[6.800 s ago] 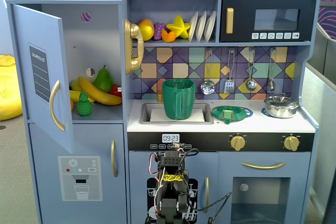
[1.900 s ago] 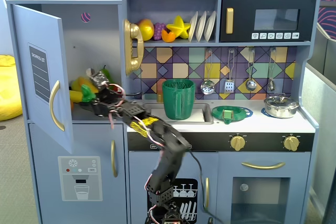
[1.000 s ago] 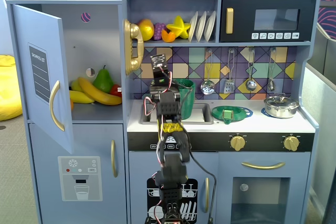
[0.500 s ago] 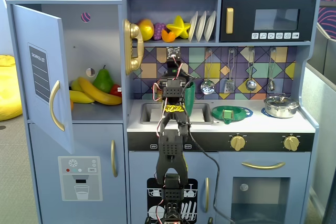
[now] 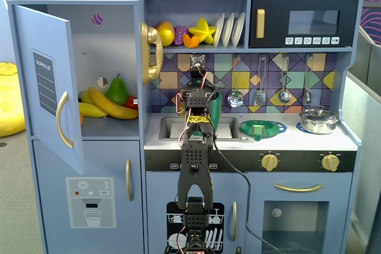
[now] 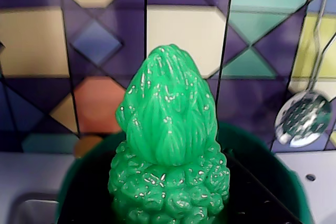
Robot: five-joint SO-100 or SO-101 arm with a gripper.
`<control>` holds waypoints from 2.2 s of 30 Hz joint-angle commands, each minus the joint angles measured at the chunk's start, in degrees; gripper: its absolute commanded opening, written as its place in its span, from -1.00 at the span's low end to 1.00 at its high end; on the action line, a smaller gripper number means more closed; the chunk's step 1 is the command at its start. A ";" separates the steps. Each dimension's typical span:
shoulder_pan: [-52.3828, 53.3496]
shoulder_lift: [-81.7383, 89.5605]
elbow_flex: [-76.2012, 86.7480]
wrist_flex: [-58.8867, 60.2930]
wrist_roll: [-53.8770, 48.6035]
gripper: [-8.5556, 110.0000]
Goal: Pick up the green pineapple from the left cabinet and place it in the green recipient
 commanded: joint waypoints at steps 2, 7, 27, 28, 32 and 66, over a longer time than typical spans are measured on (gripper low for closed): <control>1.23 -0.35 -5.10 -2.46 -0.18 -0.82; 1.41 -0.53 -5.10 -3.34 3.25 -0.47; 1.14 17.23 8.00 -2.55 -0.09 -0.39; 1.14 20.92 10.90 -1.32 -0.53 -0.39; 1.58 37.09 23.64 4.92 -0.97 -0.41; 1.67 93.25 111.53 31.82 11.25 -0.56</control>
